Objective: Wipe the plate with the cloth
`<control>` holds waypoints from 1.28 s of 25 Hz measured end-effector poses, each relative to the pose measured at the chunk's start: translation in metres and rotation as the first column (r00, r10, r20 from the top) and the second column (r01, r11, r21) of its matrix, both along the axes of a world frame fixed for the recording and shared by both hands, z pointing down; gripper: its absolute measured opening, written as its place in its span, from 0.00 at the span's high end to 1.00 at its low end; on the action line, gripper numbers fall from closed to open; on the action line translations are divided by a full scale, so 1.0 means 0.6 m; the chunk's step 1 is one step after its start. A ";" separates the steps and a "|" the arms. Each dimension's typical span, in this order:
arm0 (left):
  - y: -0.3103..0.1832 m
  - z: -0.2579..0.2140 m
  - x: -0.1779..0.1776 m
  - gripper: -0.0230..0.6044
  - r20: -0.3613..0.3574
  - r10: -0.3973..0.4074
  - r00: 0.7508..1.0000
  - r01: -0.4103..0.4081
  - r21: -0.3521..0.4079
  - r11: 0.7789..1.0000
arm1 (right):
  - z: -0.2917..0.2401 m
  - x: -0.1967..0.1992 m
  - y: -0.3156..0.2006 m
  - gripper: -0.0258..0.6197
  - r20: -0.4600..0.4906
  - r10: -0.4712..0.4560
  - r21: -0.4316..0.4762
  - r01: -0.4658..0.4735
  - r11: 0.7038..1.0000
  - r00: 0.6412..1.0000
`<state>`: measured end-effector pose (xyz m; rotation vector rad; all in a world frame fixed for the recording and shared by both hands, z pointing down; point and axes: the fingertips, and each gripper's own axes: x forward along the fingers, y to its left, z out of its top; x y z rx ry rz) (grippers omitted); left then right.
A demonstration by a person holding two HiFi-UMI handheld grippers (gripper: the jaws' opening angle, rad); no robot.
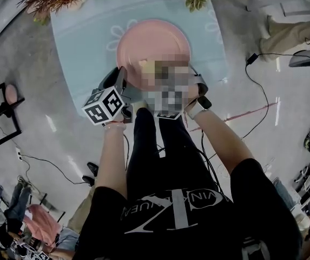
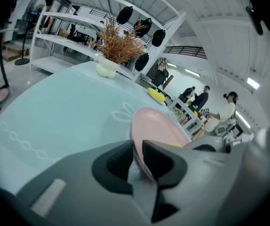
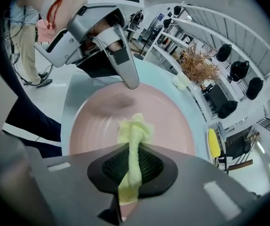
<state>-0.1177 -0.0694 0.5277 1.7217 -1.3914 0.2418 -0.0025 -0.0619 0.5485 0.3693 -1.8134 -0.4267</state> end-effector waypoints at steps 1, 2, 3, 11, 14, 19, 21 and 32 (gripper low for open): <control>0.000 -0.001 0.000 0.96 -0.006 -0.002 1.000 0.002 0.001 1.000 | 0.000 0.000 0.005 0.91 -0.001 0.000 -0.005 0.000 1.000 1.000; -0.001 -0.002 -0.002 0.96 -0.011 -0.008 1.000 0.008 0.004 1.000 | -0.001 -0.001 0.009 0.91 -0.001 -0.002 -0.010 0.002 1.000 1.000; -0.003 -0.005 -0.004 0.96 -0.011 -0.015 1.000 0.015 0.011 1.000 | -0.003 -0.002 0.013 0.91 -0.002 -0.005 -0.012 0.005 1.000 1.000; 0.003 -0.019 -0.011 0.96 0.064 0.009 0.998 -0.011 0.034 0.999 | -0.006 0.005 0.031 0.90 0.042 0.035 -0.074 -0.032 0.997 0.998; 0.007 -0.032 -0.015 0.96 0.094 0.035 0.995 -0.041 0.060 0.997 | -0.030 0.008 0.023 0.90 0.177 0.126 -0.095 -0.111 0.989 0.976; -0.002 -0.073 -0.033 0.96 0.164 0.050 0.985 -0.075 0.150 0.986 | -0.086 0.020 -0.006 0.90 0.385 0.284 -0.143 -0.248 0.958 0.878; -0.002 -0.098 -0.041 0.96 0.188 0.047 0.981 -0.083 0.189 0.978 | -0.114 0.025 -0.014 0.90 0.456 0.340 -0.175 -0.292 0.940 0.823; -0.035 -0.259 -0.058 0.96 0.353 0.043 0.935 -0.187 0.385 0.904 | -0.273 0.060 -0.070 0.90 0.669 0.438 -0.222 -0.401 0.889 0.600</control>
